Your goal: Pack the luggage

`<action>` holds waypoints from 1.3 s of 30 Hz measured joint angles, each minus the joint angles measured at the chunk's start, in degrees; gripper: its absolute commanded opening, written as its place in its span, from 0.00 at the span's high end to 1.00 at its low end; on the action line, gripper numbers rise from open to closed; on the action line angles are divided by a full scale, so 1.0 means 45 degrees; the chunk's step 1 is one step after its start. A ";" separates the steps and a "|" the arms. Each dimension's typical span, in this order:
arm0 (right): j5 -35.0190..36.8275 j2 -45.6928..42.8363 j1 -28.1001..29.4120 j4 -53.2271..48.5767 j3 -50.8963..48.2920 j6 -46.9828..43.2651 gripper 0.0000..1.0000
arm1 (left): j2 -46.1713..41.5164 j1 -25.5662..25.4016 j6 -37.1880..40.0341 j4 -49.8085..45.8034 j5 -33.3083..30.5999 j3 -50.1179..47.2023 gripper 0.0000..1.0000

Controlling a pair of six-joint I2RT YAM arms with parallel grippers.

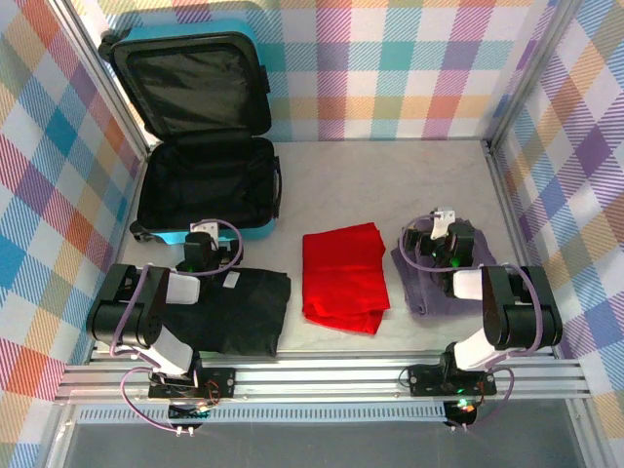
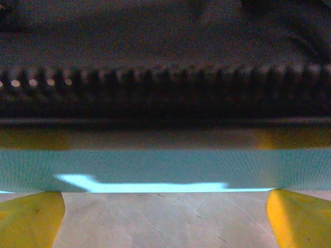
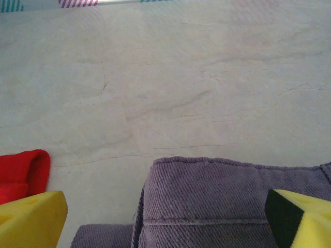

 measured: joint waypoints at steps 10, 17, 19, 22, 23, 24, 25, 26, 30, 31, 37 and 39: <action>0.0000 0.0005 0.0000 0.0000 0.0000 0.0000 0.01 | 0.0000 0.0000 0.0000 0.0000 0.0000 0.0000 0.00; 0.0005 0.0000 0.0000 0.0000 0.0000 0.0000 0.01 | 0.0000 0.0000 0.0000 0.0000 0.0000 0.0000 0.00; 0.0000 0.0000 0.0000 0.0000 0.0000 0.0000 0.01 | 0.0000 0.0000 0.0000 0.0000 0.0000 0.0000 0.00; 0.0000 0.0000 0.0000 0.0000 0.0000 0.0000 0.01 | 0.0000 0.0000 0.0000 0.0000 0.0000 0.0000 0.00; 0.0000 0.0000 0.0000 0.0000 0.0000 0.0000 0.01 | 0.0000 0.0000 0.0000 0.0000 0.0000 0.0000 0.00; 0.0000 0.0005 0.0000 0.0000 0.0000 0.0000 0.01 | 0.0000 0.0000 0.0005 0.0000 0.0000 0.0000 0.00; 0.0000 0.0005 0.0000 0.0000 0.0000 0.0000 0.01 | 0.0000 0.0000 0.0000 0.0000 0.0000 0.0000 0.00; 0.0000 0.0000 0.0000 0.0000 0.0000 0.0000 0.01 | 0.0000 0.0000 0.0000 0.0000 0.0005 0.0000 0.00; 0.0000 0.0000 0.0000 0.0000 0.0000 0.0000 0.01 | 0.0000 0.0000 0.0000 0.0000 0.0000 0.0000 0.00; 0.0000 0.0000 0.0000 0.0000 0.0000 0.0000 0.01 | 0.0000 0.0000 0.0000 0.0000 0.0005 0.0000 0.00; 0.0029 0.0000 0.0000 -0.0005 0.0005 0.0000 0.01 | 0.0000 0.0000 0.0005 0.0136 -0.0005 -0.0058 0.00; 0.0131 0.0000 0.0005 -0.0092 0.0063 0.0000 0.01 | 0.0000 0.0000 -0.0005 0.0724 0.0000 -0.0340 0.00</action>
